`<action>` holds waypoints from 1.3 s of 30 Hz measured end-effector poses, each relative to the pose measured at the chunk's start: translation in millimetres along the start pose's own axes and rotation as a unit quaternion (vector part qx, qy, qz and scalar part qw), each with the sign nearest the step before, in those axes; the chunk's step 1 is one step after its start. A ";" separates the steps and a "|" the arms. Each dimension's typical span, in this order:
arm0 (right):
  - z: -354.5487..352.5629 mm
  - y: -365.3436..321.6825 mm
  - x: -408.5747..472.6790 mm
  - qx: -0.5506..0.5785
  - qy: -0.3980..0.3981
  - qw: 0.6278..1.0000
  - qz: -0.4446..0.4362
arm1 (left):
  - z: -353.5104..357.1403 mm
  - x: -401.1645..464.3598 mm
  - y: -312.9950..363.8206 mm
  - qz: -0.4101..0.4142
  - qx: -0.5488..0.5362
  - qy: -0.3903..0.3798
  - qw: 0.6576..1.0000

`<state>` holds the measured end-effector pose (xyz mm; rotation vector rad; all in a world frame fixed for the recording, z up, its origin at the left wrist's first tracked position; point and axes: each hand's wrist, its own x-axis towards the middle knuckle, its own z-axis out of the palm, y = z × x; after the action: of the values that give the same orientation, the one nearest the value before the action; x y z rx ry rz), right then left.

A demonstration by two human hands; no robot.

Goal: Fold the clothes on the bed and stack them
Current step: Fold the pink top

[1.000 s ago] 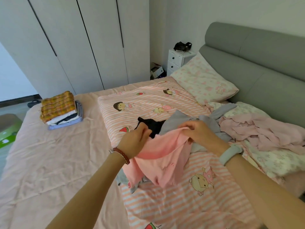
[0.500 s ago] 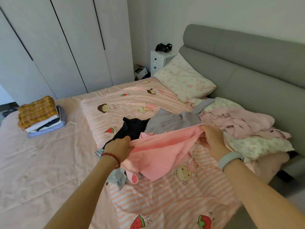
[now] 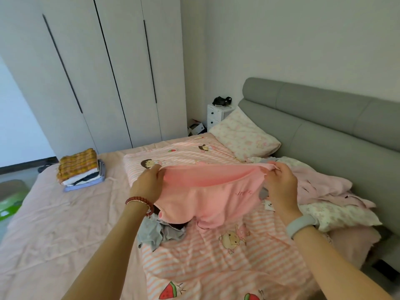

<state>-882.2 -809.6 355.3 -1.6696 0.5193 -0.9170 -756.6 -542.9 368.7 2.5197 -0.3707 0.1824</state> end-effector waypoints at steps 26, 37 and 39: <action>31.0 -75.3 37.2 -0.014 0.094 0.951 -0.293 | -87.2 17.6 53.4 0.037 -0.297 0.307 0.904; 173.8 106.5 120.0 -0.276 -0.292 0.915 -0.026 | 92.1 187.5 -87.4 -0.163 -0.221 0.010 0.962; 193.8 137.4 119.6 -0.298 -0.353 0.887 0.014 | 128.8 198.1 -116.8 -0.208 -0.184 -0.050 0.959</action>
<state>-641.1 -820.7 243.6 -2.3795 0.3228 -0.0562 -526.5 -567.4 242.6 2.1801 0.0888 -0.1667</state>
